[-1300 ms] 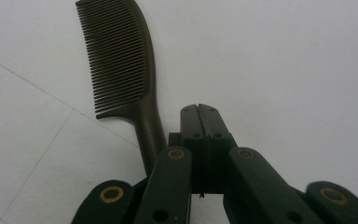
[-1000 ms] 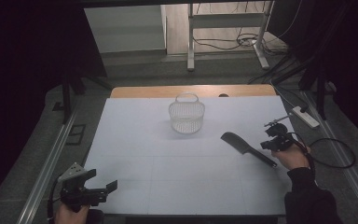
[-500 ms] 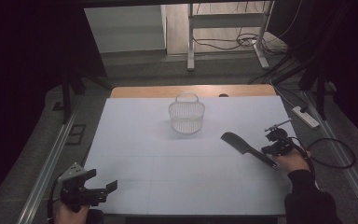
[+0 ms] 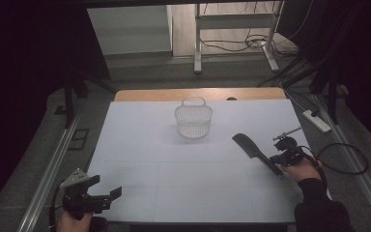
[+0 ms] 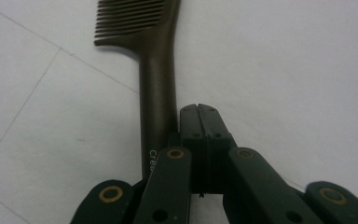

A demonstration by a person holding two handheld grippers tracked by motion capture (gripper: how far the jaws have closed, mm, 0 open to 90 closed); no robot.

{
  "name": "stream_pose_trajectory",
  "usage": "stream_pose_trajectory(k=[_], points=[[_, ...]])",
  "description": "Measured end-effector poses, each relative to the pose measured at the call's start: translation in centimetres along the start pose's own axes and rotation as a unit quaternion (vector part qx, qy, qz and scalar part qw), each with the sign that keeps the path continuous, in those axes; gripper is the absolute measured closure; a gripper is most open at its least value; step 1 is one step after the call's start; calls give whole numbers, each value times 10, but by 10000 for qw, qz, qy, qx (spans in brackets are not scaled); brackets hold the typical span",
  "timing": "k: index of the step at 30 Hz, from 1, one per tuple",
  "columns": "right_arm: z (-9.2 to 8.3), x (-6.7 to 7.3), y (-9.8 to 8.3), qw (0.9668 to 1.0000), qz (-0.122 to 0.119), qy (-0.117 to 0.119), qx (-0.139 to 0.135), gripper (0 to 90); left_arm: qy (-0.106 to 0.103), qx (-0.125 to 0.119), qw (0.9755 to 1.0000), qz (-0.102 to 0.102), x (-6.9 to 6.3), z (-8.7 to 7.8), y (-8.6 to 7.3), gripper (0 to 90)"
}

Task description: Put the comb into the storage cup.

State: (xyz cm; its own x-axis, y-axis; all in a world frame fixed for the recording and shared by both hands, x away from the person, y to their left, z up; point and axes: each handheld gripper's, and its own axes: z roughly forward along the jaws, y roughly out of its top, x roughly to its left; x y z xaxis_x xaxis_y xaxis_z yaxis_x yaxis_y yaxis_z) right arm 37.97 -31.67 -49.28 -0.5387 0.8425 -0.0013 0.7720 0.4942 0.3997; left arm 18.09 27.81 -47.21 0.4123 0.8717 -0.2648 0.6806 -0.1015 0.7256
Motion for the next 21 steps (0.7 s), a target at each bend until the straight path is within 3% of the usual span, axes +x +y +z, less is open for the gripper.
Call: stream_pose_trajectory(k=[17,21], points=[[-2,10,-5,9999,-48,106,17,894,-9,0,10000,5,0,0,0,10],[-8,9,-6,9999,-7,69,-106,893,-8,0,10000,3,0,0,0,10]])
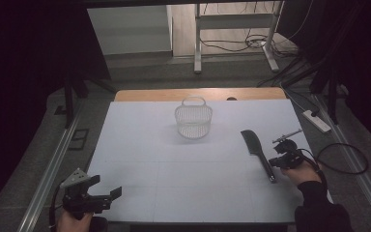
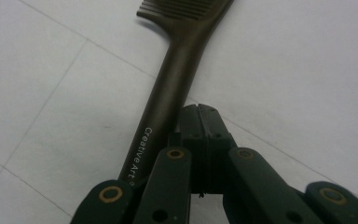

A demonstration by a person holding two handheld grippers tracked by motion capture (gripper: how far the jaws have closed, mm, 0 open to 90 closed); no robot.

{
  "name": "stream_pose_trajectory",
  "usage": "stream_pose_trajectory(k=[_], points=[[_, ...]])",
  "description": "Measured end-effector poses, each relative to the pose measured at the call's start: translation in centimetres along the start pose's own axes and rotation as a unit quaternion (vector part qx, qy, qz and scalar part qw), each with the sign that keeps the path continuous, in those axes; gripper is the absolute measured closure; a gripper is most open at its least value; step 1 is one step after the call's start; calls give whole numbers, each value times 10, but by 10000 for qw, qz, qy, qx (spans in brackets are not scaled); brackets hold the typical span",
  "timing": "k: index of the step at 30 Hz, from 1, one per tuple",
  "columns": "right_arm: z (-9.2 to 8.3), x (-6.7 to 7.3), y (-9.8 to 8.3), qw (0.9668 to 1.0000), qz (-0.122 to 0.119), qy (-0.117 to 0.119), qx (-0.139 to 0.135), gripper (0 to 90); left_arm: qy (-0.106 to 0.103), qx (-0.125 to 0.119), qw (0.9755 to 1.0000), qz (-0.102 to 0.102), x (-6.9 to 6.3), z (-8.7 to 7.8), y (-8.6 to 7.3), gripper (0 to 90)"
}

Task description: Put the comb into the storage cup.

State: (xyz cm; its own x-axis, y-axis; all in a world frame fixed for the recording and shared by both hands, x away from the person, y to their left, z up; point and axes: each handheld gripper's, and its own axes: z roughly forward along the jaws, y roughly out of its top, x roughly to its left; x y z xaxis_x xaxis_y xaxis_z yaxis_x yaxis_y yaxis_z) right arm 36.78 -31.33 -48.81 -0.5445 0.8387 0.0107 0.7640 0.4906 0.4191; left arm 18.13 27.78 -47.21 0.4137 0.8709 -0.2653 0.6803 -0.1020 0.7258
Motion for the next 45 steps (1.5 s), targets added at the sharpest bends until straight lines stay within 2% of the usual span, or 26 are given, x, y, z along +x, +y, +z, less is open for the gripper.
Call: stream_pose_trajectory(k=[5,10,15,25,32,36,45], points=[[-11,2,-1,9996,1,-167,-243,813,0,3,10000,2,0,0,0,11],[-19,6,-1,9986,35,-336,-407,682,7,6,10000,7,0,0,0,11],[-22,9,1,9983,70,-327,-480,557,6,6,10000,2,0,0,0,11],[-23,17,8,9984,39,-319,-476,228,10,11,10000,-2,0,0,0,11],[-25,23,13,9979,107,-197,-600,76,10,12,10000,-6,0,0,0,11],[-24,24,15,9979,87,-203,-613,3,12,18,10000,-3,0,1,0,11],[-24,26,19,9978,52,-258,-616,0,8,23,10000,-11,0,1,0,11]])
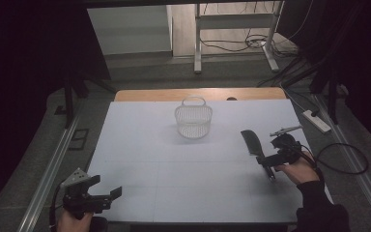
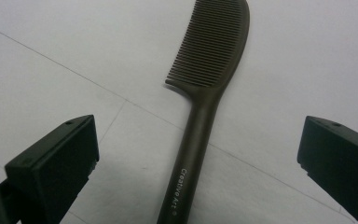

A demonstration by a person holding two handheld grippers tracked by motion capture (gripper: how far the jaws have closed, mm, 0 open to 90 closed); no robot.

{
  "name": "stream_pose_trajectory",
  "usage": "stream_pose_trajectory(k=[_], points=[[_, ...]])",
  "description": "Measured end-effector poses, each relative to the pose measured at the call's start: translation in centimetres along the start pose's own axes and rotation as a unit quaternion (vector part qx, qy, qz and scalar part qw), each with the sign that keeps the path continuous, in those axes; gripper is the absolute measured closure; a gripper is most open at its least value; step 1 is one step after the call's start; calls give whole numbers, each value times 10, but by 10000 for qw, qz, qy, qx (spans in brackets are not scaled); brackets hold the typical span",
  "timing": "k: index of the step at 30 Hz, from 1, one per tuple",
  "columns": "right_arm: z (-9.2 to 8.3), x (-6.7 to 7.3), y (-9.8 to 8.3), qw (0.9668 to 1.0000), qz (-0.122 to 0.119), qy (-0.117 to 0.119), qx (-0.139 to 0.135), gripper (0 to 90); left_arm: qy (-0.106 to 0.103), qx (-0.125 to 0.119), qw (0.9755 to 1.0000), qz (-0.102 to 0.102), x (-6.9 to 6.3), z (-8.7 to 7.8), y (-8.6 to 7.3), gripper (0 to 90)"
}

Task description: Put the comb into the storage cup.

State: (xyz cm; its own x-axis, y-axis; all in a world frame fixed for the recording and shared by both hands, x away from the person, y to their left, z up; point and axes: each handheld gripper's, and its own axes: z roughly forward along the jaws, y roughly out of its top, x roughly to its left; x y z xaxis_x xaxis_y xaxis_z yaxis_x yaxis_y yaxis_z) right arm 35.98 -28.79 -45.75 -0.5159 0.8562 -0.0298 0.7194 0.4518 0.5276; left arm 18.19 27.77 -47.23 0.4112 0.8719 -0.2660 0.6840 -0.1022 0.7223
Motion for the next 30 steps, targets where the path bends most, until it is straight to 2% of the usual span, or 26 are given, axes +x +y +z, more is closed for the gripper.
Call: stream_pose_trajectory(k=[10,30], points=[[8,2,-2,9999,-83,-79,30,0,6,2,10000,7,0,0,0,11],[41,2,-14,9986,-165,-32,502,0,3,2,10000,-6,0,-1,-1,11]])
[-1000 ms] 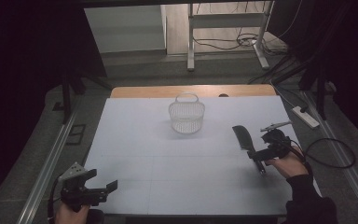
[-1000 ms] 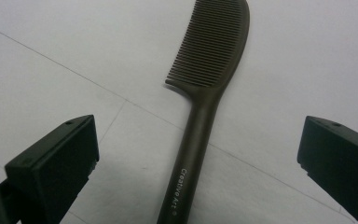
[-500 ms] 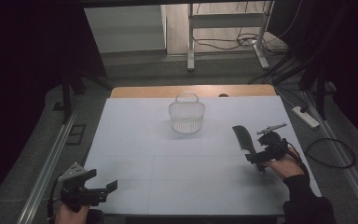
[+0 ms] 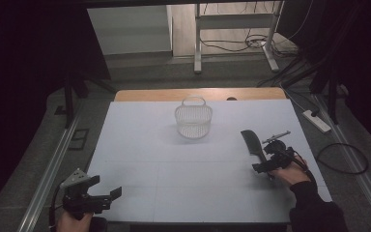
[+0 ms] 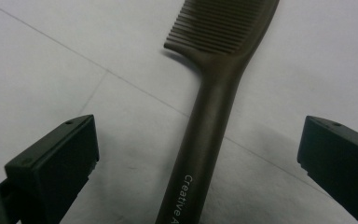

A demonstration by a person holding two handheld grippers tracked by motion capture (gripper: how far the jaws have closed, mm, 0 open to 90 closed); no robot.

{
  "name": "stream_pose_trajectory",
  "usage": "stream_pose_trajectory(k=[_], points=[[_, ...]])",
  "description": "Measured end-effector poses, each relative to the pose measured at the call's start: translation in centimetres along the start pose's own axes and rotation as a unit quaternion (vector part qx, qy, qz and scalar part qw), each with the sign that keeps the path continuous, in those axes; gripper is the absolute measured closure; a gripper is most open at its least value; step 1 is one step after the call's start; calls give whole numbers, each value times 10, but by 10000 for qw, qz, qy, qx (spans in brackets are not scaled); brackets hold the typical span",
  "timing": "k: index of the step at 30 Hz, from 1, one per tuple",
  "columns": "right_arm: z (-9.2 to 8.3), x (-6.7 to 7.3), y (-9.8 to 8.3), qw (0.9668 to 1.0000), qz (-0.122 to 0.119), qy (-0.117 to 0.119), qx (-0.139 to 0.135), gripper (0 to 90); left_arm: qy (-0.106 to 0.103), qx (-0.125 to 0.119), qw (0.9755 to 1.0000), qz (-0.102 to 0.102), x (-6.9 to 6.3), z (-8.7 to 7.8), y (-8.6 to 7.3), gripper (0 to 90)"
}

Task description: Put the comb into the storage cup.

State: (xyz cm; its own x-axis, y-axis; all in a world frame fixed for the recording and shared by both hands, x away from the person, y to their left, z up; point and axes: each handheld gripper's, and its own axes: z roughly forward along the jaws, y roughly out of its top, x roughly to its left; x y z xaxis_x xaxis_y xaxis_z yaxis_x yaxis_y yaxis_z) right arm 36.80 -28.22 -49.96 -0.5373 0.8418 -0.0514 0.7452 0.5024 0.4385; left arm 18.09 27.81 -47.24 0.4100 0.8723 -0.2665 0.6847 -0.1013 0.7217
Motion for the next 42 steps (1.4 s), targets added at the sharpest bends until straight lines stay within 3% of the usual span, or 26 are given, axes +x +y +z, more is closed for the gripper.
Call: stream_pose_trajectory(k=[5,17,19,22,28,31,42], points=[[10,1,-2,9996,-60,-67,258,0,-4,-1,10000,1,0,0,0,11],[10,0,-1,9992,145,-27,378,6,-6,1,10000,0,0,0,0,11],[7,0,0,9990,182,-35,396,84,-1,3,10000,6,0,0,0,11],[1,-2,1,9990,268,-51,357,273,5,4,10000,11,0,0,0,11],[-3,-7,2,9990,276,-42,336,493,20,10,10000,12,0,0,0,12],[-4,-8,3,9991,252,-23,343,714,25,11,10000,11,0,0,0,12],[-5,-11,2,9992,219,41,325,720,16,-8,10000,28,-1,-1,0,12]])
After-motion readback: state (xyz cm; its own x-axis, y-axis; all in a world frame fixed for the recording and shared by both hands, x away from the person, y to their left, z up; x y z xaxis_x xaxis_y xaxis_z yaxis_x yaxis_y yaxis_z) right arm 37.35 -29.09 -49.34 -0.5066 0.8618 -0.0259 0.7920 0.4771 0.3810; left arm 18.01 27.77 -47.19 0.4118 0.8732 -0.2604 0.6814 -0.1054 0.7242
